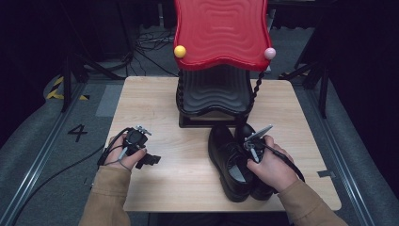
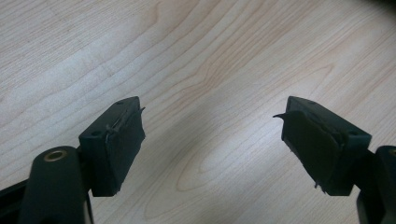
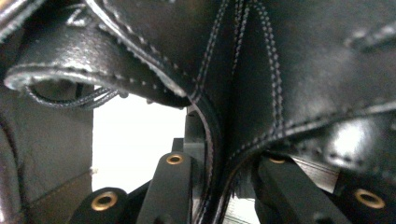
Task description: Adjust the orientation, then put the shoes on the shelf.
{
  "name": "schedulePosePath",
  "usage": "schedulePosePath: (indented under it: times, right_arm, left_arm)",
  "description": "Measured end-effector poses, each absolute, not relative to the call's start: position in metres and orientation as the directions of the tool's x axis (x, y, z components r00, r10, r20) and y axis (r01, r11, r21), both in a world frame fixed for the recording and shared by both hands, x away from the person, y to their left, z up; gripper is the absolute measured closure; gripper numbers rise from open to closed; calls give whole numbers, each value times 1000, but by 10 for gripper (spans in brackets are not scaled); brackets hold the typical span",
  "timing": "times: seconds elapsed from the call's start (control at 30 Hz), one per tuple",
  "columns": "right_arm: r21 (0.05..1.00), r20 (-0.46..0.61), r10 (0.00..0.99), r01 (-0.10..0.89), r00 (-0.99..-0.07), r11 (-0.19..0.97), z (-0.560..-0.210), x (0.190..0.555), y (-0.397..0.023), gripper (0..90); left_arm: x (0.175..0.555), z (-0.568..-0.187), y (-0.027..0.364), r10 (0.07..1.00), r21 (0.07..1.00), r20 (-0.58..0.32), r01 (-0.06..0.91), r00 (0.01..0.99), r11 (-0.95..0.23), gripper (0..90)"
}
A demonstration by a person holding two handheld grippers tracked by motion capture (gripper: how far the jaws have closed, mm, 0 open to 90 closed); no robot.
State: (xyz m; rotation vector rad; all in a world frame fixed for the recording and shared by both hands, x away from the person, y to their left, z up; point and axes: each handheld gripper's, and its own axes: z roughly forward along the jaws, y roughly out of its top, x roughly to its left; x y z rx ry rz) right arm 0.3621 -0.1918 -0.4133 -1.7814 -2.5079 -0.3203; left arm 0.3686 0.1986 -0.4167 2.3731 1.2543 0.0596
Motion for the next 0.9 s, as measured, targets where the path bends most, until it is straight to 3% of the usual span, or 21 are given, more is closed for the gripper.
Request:
schedulePosePath:
  times: [0.27, 0.9]
  right_arm:
    - [143, 240, 924, 952, -297, 269, -393, 360, -209, 818]
    - [160, 222, 902, 927, -370, 340, -328, 339, -211, 817]
  left_arm:
    - [368, -417, 202, 794, 411, -171, 775, 583, -480, 216]
    - [366, -414, 204, 798, 419, -165, 774, 580, -475, 216]
